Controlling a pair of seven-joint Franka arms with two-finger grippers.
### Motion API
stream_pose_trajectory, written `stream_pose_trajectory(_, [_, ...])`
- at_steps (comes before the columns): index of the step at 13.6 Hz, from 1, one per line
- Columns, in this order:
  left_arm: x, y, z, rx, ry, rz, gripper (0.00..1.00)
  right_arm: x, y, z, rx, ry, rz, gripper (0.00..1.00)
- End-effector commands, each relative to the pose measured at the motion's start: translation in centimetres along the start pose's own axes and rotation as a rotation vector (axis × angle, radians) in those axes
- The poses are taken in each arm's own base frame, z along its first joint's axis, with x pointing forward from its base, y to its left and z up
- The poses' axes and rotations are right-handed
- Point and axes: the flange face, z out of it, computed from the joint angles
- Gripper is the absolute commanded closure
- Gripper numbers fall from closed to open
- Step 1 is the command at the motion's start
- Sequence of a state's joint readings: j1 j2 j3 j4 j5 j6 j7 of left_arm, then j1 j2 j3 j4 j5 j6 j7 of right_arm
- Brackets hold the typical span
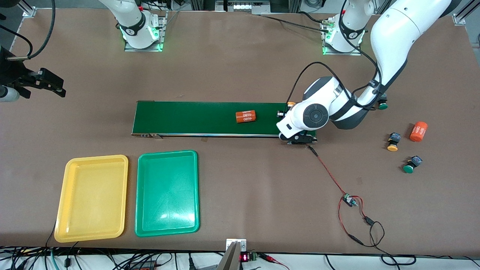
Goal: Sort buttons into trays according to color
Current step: 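Place the push button on the belt with the left gripper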
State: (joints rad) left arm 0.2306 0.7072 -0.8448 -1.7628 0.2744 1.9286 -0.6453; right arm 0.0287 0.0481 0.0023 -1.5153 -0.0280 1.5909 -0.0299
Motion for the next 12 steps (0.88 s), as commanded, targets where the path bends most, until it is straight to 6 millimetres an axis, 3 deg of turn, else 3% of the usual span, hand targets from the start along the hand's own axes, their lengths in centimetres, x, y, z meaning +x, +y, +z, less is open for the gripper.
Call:
stream_pose_trajectory(1, [0.5, -0.3, -1.2, 0.009, 0.035, -0.017, 0.0, 0.4, -0.3, -0.3, 0.003, 0.022, 0.009, 0.0])
stream_pose_trajectory(5, [0.7, -1.3, -6.9, 0.035, 0.049, -0.046, 0.0, 0.5, 0.0, 0.8, 0.002, -0.009, 0.013, 0.0])
stream_pose_trajectory(7, [1.2, -3.0, -9.7, 0.053, 0.036, -0.072, 0.0, 0.9, -0.2, 1.8, 0.005, -0.027, 0.011, 0.0])
stream_pose_trajectory(8, [1.5, -4.2, -10.6, 0.074, 0.027, -0.089, 0.0, 1.2, -0.8, 2.4, 0.005, -0.036, 0.0, 0.0])
stream_pose_trajectory(10, [2.9, -8.6, -11.4, 0.137, 0.047, -0.14, 0.0, 1.4, -2.4, 3.3, 0.006, -0.06, -0.026, 0.0])
stream_pose_trajectory(12, [4.4, -13.1, -10.7, 0.12, 0.023, -0.169, 0.0, 1.9, -3.8, 4.9, 0.008, -0.092, -0.047, 0.0])
